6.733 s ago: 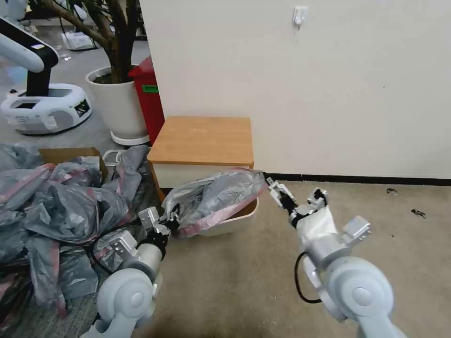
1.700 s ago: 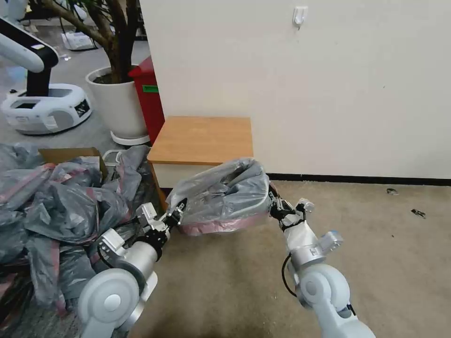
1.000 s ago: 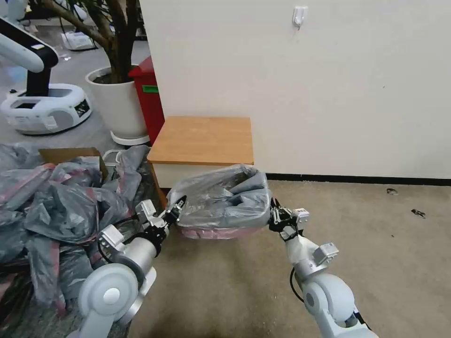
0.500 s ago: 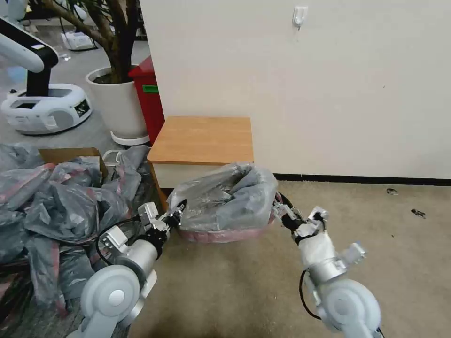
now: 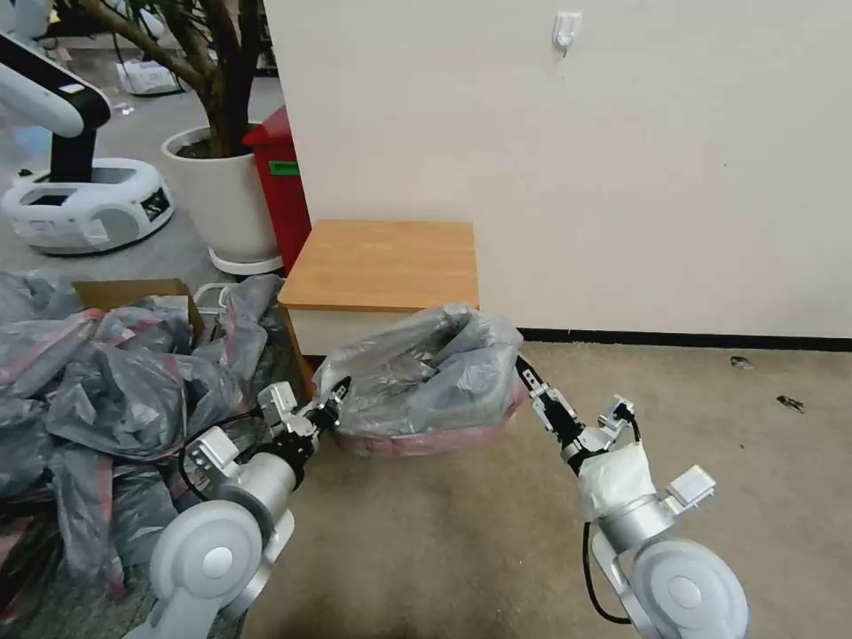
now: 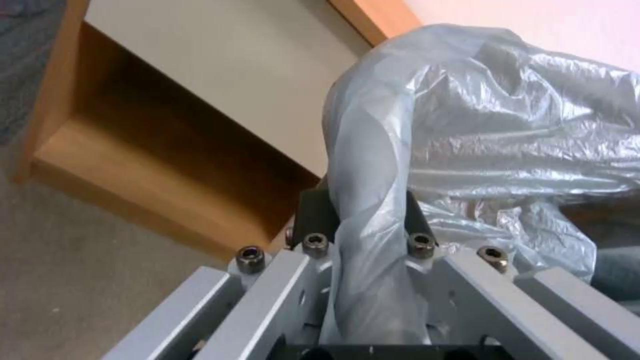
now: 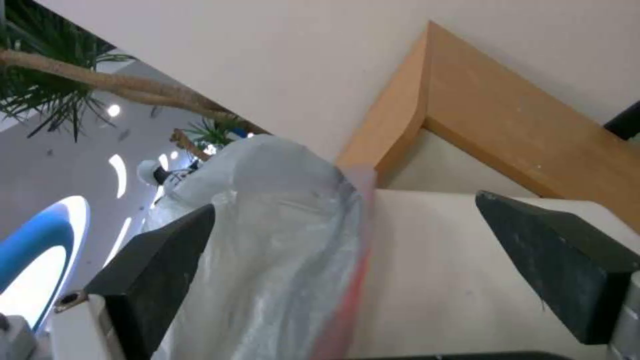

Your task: Pick up the garbage bag from the table and place it over the trash can.

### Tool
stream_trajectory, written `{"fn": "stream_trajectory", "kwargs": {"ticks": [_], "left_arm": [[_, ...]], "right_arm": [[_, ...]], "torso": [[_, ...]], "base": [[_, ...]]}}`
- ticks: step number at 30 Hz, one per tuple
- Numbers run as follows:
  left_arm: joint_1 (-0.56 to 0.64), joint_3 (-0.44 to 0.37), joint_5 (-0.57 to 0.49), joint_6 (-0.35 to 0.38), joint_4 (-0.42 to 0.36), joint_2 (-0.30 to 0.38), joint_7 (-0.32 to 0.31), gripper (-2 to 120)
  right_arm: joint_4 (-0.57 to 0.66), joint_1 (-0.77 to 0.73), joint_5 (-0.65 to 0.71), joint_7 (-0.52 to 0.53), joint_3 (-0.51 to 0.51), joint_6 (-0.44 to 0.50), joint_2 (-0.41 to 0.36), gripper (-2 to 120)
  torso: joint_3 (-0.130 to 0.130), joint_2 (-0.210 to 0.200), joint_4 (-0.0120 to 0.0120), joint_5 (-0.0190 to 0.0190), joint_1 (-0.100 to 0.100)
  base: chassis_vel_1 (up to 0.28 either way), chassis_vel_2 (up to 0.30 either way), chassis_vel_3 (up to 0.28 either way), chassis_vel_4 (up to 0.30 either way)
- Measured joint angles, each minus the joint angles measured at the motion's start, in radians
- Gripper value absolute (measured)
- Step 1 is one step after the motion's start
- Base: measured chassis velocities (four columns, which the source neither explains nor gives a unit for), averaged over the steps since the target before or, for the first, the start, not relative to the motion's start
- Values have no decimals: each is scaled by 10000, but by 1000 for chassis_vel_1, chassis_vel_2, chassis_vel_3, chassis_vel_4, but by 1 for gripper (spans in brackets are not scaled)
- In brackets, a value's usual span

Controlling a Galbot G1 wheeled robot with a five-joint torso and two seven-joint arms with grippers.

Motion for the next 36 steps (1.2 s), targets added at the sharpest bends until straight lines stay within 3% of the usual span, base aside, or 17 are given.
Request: {"fn": "stream_trajectory", "kwargs": {"ticks": [7, 8, 9, 13, 14, 17, 18, 20, 21, 24, 25, 29, 36], "left_arm": [[-24, -15, 172, 45, 27, 136, -216, 5], [16, 68, 940, 106, 18, 282, -208, 5], [16, 68, 940, 106, 18, 282, -208, 5], [52, 392, 2406, 187, -121, 538, -19, 5], [52, 392, 2406, 187, -121, 538, -19, 5], [31, 779, 3729, 196, -224, 631, 133, 5], [31, 779, 3729, 196, -224, 631, 133, 5], [71, 1043, 4728, 186, -258, 673, 325, 5], [71, 1043, 4728, 186, -258, 673, 325, 5], [158, 1430, 5981, 177, -316, 771, 527, 5], [158, 1430, 5981, 177, -316, 771, 527, 5], [150, 1703, 6979, 198, -320, 848, 698, 5], [113, 1892, 7403, 328, -377, 883, 742, 5]], "right_arm": [[361, -570, -46, -234, 539, 62, 97, 100], [842, -601, -168, -252, 1029, 72, -49, 100], [842, -601, -168, -252, 1029, 72, -49, 100], [1825, 430, -2073, -271, 1133, -280, -1398, 100], [1825, 430, -2073, -271, 1133, -280, -1398, 100], [2235, 2246, -3791, 299, -393, -1465, -3069, 97], [2235, 2246, -3791, 299, -393, -1465, -3069, 97], [2007, 3635, -4669, 863, -2016, -2080, -3815, 91], [2007, 3635, -4669, 863, -2016, -2080, -3815, 91], [1279, 5605, -5956, 1152, -4368, -2908, -4256, 74], [1279, 5605, -5956, 1152, -4368, -2908, -4256, 74], [756, 6604, -7900, 444, -5835, -3435, -4268, 55], [198, 7716, -9154, -668, -7349, -3993, -4346, 32]], "torso": [[0, 0, 0, 0, 1], [0, 0, -2, 0, 0], [0, 0, -2, 0, 0], [0, 0, -2, 0, 0], [0, 0, -2, 0, 0], [1, 1, 2, -3, 0], [1, 1, 2, -3, 0], [1, 0, 2, -2, 0], [1, 0, 2, -2, 0], [2, 0, 4, -2, 0], [2, 0, 4, -2, 0], [2, 0, -1, -1, 0], [1, -1, 0, -1, 0]], "base": [[0, 0, 0, 0], [0, 0, 0, 0], [0, 0, 0, 0], [0, 0, 0, 0], [0, 0, 0, 0], [0, 0, 0, 0], [0, 0, 0, 0], [0, 0, 0, 0], [0, 0, 0, 0], [0, 0, 0, 0], [0, 0, 0, 0], [0, 0, 0, 0], [0, 0, 0, 0]]}}
